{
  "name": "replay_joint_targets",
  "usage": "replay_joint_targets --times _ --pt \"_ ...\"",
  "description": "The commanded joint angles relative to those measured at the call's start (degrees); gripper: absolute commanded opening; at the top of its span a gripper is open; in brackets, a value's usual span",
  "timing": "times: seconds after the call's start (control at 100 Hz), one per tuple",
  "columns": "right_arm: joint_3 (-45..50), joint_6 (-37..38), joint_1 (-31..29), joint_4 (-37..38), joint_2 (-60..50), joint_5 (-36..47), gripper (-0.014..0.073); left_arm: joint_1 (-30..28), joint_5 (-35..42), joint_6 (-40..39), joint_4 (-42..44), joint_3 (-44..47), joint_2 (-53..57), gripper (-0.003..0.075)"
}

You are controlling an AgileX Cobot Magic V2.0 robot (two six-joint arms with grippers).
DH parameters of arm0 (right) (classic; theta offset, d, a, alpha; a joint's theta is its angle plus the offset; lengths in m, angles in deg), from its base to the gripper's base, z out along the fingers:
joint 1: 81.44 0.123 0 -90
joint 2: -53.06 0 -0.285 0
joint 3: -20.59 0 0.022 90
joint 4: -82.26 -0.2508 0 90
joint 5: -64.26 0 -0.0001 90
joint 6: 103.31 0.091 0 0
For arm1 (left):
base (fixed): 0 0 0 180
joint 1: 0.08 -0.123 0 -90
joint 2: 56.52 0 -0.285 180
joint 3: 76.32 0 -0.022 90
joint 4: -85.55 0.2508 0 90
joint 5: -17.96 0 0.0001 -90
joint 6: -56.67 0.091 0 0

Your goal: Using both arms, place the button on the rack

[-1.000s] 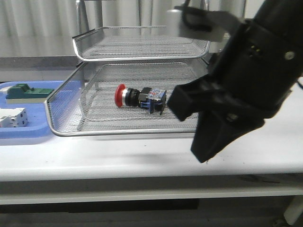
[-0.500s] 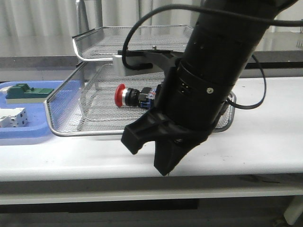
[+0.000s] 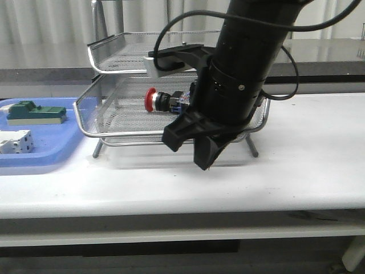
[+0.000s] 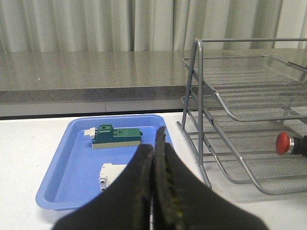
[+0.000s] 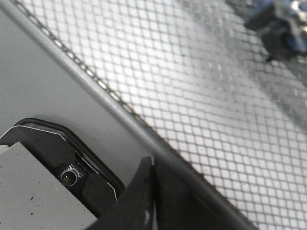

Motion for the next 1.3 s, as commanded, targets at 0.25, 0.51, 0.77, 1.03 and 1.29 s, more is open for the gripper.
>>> replay_joint_targets --times 0.25,0.51,0.77,1.03,1.29 --pt "-10.0 -0.7 -6.3 5.1 2.8 3.8 -0.0065 -0.1 4.2 -0.6 -0.9 -1.6 -0.4 -0.002" --pt "-11.8 -0.6 -6.6 5.3 2.9 1.1 -0.0065 -0.1 4.2 -0.6 -0.9 -1.6 -0.4 -0.002" --pt "-11.7 -0.6 -6.5 2.8 1.0 -6.0 -0.0065 -0.1 4.2 -0.6 -0.9 -1.6 -0.4 -0.002" --pt "-6.6 1.1 -7.4 3.0 -7.4 -5.0 -0.0065 -0.1 4.2 -0.6 -0.9 -1.6 -0.4 -0.002" --pt "4.3 3.4 -14.7 3.3 -21.1 0.5 -0.0065 -0.1 4.2 -0.6 -0.9 -1.6 -0.4 -0.002"
